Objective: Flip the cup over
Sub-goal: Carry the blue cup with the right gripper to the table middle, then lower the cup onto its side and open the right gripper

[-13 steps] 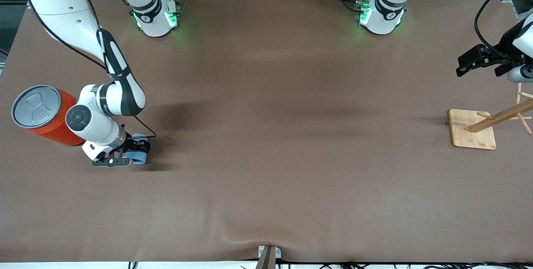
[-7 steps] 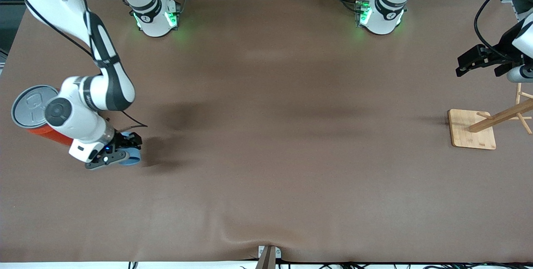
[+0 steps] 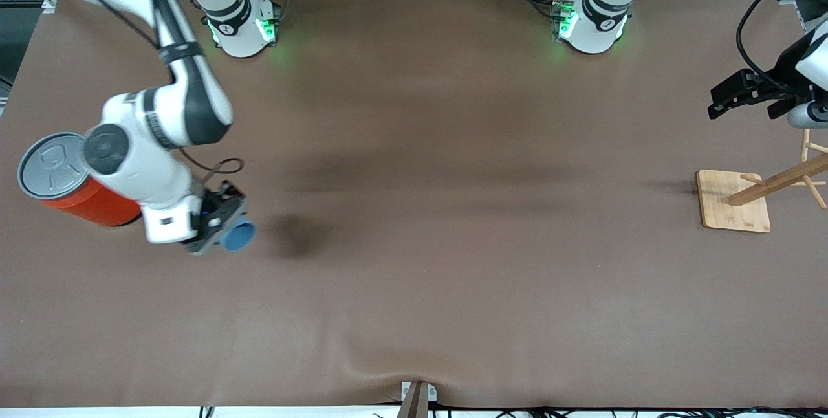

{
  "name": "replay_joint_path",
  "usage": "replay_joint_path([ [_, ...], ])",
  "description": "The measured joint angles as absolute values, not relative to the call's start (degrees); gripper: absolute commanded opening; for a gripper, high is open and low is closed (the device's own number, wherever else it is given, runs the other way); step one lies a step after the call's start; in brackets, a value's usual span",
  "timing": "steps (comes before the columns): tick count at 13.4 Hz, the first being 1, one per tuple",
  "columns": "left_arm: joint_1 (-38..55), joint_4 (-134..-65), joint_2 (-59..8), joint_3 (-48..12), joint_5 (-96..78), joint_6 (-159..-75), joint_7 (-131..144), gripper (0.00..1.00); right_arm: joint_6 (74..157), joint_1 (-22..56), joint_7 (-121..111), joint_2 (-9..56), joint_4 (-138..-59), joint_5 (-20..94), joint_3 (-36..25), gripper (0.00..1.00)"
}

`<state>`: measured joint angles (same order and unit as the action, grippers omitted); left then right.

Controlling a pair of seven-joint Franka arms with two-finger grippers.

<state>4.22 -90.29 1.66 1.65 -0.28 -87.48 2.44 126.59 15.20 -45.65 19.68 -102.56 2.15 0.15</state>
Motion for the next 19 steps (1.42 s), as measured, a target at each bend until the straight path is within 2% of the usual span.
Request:
replay_joint_path([
  [3,4.2,-90.3,1.6,1.7,-0.4,-87.5,2.4,1.00,127.1,23.7,-46.2,21.9,-100.7,2.1,1.3,0.22],
  [7,4.2,-90.4,1.5,1.7,-1.0,-87.5,2.4,1.00,130.3,32.0,-46.5,29.7,-94.6,2.1,1.4,0.22],
  [11,4.2,-90.4,1.1,1.7,-1.5,-87.5,2.4,1.00,139.7,40.0,-46.6,38.7,-89.6,1.2,1.4,0.22],
  [13,4.2,-90.4,1.1,1.7,-1.5,-87.5,2.4,1.00,142.2,43.4,-46.4,42.2,-86.7,-2.8,1.3,0.23],
  [14,4.2,-90.4,1.1,1.7,-1.5,-87.5,2.4,1.00,142.3,44.4,-46.4,43.6,-85.2,-4.2,1.2,0.39],
  [15,4.2,-90.4,1.0,1.7,-1.5,-87.5,2.4,1.00,142.3,45.1,-46.4,44.7,-84.0,-5.1,1.2,0.65],
  [17,4.2,-90.4,0.9,1.7,-1.9,-87.5,2.4,1.00,142.2,46.2,-46.5,46.0,-82.8,-7.5,1.2,1.00],
  [19,4.2,-90.4,0.7,1.7,-2.2,-87.5,2.4,1.00,142.2,46.7,-46.5,46.4,-82.7,-8.8,1.2,1.00],
])
